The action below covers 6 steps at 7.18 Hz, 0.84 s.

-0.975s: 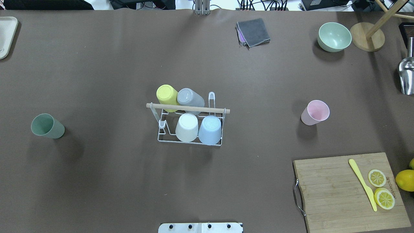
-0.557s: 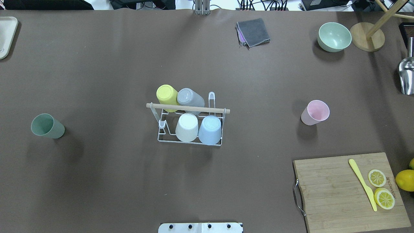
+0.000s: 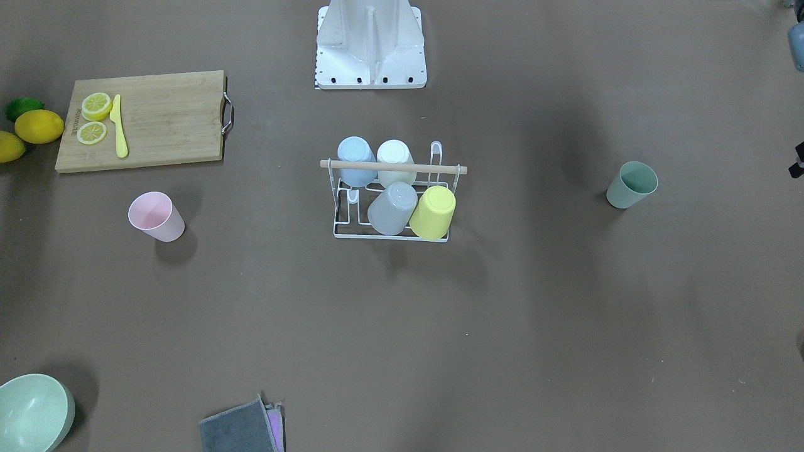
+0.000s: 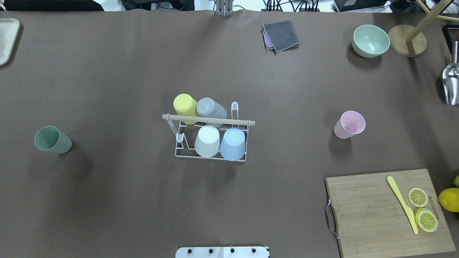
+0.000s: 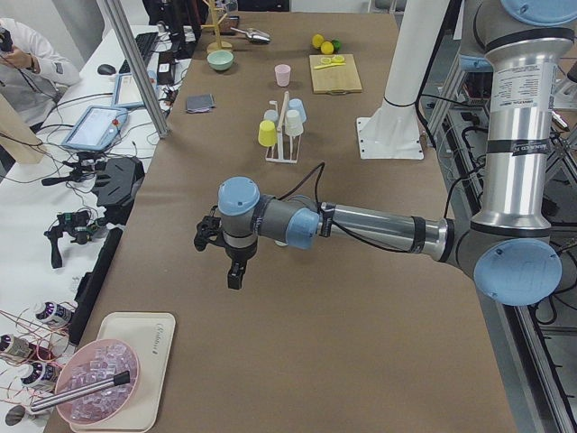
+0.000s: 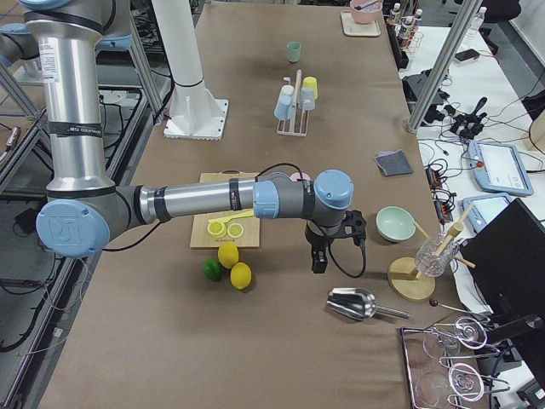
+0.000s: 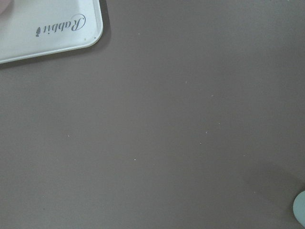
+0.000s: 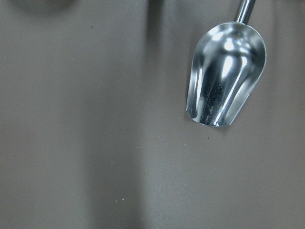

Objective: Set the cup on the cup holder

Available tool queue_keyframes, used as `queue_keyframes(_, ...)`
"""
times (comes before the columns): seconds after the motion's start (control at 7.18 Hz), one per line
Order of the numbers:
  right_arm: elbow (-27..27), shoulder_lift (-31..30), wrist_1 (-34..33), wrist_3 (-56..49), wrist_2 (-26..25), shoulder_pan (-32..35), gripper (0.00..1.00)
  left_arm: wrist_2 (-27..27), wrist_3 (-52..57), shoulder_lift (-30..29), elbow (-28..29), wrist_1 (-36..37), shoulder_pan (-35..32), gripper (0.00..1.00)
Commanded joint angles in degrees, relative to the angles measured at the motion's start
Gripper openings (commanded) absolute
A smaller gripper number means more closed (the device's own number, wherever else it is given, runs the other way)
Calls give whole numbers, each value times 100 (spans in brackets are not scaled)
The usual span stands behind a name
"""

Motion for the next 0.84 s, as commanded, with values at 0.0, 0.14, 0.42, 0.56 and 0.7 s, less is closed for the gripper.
queue_keyframes(0.0,-11,428,-56,240,-21,-316,100,322,-11,-388,264,43,0,98)
queue_keyframes(0.14,-54,743,-65,869,-30,-718,100,313,-11,-642,640,43,9,98)
queue_keyframes(0.42,-535,1821,-842,1024,-293,-1134,100,313,-11,-1528,1746,52,44,98)
queue_keyframes(0.56,-895,2306,-1126,1025,-268,-1153,100,313,-20,-1872,2204,52,114,98)
queue_keyframes(0.7,-1168,2554,-1233,1025,-180,-1266,100,331,-81,-1971,2400,52,210,98)
